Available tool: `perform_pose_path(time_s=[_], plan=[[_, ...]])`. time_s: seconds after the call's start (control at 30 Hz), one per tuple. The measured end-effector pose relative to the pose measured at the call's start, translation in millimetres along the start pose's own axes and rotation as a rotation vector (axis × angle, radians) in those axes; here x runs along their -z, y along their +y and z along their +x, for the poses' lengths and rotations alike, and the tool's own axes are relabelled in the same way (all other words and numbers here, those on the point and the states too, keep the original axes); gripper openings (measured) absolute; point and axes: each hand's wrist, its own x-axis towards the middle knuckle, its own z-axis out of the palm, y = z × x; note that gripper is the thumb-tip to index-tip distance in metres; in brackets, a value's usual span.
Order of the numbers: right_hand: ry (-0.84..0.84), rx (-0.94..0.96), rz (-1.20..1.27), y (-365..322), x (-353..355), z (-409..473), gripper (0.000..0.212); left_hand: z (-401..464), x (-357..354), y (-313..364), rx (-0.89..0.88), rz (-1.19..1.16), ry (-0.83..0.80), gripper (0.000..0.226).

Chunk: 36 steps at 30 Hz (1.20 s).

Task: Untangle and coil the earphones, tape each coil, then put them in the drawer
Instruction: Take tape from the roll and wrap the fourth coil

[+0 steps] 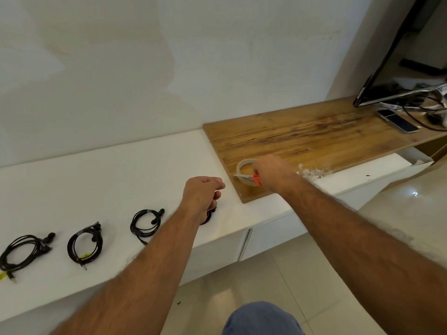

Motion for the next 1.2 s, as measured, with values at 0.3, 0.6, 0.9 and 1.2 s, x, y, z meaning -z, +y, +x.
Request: perform_pose_path(time_s=[0.3,0.6,0.9,1.2], plan=[[-0.090,0.067,-0.088,1.3,-1.5,10.2,0.013,-2.5,17.8,5.5,-0.035,-0.004,-0.041,0.008],[-0.121,0.000,-0.092,0.1,-2.5,6.0,0.017,-13.4,43.3,10.9,-0.090,-0.022,-0.042,0.013],[0.465,-0.276,0.326,-38.1,-17.1,-25.0,0.013,-34.3,57.6,12.2,0.049,-0.283,0.009,0.011],[-0.088,-0.246,2.010,-154.9,28.8,-64.4,0.023,-67.5,99.8,19.5,0.048,-0.613,-0.008,0.023]])
